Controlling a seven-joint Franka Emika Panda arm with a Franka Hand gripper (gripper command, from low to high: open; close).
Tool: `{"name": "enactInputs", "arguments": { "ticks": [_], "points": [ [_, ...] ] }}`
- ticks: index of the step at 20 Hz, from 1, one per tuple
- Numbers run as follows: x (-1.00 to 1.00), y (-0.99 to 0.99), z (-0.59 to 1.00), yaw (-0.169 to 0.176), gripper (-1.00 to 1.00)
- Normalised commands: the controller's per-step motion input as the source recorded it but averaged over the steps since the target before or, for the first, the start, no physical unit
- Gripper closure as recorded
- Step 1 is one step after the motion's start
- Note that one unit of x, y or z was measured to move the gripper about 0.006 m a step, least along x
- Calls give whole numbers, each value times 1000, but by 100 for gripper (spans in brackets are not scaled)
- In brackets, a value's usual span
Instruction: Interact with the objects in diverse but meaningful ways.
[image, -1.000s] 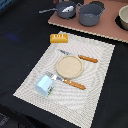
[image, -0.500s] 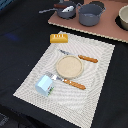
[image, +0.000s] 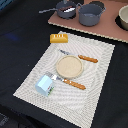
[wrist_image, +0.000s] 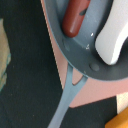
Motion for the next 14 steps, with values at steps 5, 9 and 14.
{"name": "enactInputs", "arguments": {
  "ticks": [5,9,14],
  "points": [
    [213,-703,543,-68,-100],
    [501,-682,269,-37,-100],
    [476,-750,0,-14,-100]
  ]
}}
